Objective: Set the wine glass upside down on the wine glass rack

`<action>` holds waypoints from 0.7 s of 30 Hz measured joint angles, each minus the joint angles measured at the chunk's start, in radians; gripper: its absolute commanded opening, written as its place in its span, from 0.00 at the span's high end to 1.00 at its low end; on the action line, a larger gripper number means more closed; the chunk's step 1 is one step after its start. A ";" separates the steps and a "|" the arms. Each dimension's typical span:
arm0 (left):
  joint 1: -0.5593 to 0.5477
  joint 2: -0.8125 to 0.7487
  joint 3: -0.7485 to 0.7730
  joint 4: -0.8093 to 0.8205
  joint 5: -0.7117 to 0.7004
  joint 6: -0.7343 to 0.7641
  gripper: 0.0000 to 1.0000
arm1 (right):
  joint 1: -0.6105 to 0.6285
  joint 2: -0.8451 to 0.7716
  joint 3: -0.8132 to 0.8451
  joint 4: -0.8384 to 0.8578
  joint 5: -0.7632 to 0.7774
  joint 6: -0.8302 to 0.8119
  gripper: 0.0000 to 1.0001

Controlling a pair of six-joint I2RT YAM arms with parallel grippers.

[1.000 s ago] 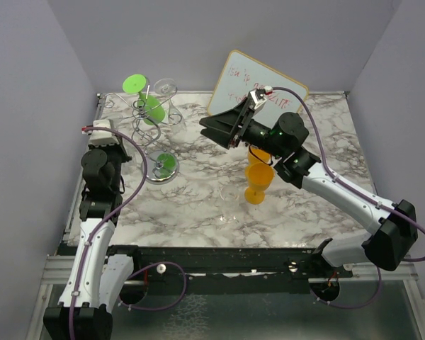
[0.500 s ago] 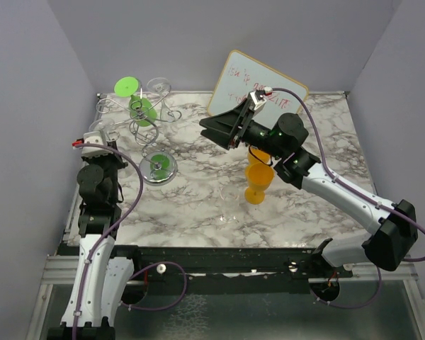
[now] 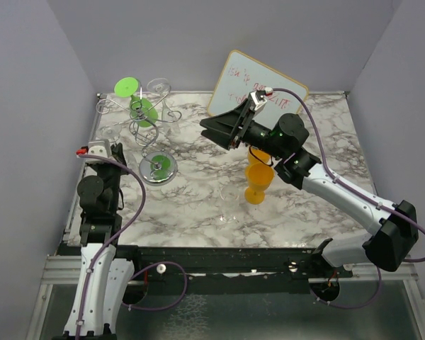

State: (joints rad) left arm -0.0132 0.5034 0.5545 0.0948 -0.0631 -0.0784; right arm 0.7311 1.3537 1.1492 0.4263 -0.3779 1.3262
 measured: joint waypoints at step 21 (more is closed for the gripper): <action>0.002 0.014 0.000 -0.036 0.060 -0.080 0.53 | 0.000 0.000 -0.015 0.004 0.000 0.000 0.22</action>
State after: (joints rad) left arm -0.0113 0.5179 0.5541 0.0586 -0.0032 -0.1585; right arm 0.7311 1.3537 1.1339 0.4301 -0.3775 1.3266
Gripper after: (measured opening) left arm 0.373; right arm 0.783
